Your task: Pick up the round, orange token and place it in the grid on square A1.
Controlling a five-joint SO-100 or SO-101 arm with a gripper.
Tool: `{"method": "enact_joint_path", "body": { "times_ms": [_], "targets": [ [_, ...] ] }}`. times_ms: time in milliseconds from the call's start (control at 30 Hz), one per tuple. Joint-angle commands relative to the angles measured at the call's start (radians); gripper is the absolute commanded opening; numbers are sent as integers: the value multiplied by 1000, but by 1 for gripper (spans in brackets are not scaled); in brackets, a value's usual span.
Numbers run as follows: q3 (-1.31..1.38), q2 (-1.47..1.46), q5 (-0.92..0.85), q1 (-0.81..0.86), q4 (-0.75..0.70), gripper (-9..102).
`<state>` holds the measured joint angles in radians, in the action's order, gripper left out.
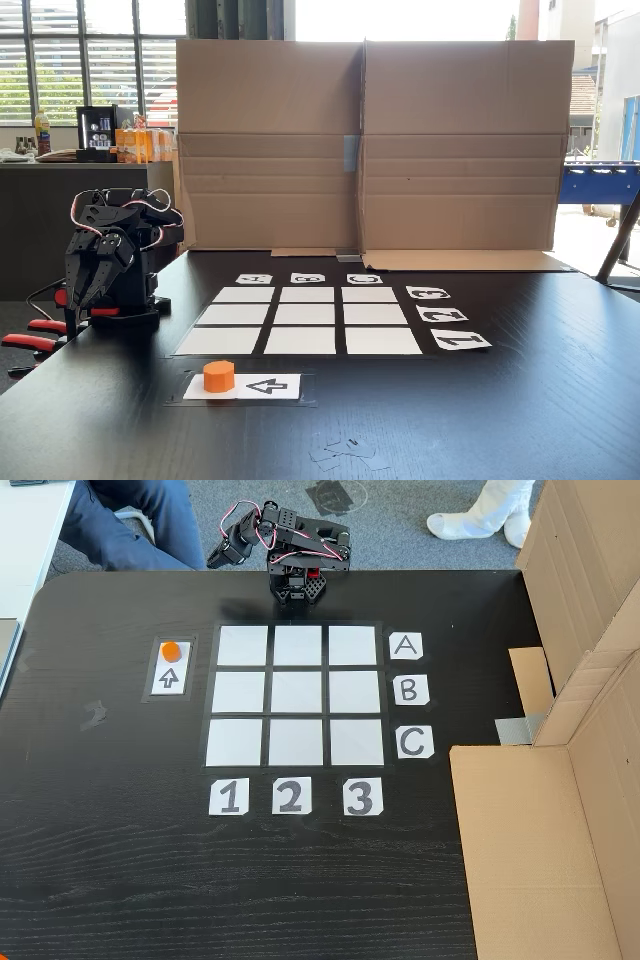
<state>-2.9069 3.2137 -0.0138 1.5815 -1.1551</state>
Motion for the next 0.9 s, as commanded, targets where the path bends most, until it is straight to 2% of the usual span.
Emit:
{"method": "enact_joint_path", "body": {
  "times_ms": [0, 500, 667, 867],
  "targets": [
    [61, -199, 34, 14, -18, 3],
    [103, -255, 32, 15, -5, 2],
    [153, -336, 14, 21, 60, 5],
    [282, -489, -14, 43, 66, 11]
  ]
}}
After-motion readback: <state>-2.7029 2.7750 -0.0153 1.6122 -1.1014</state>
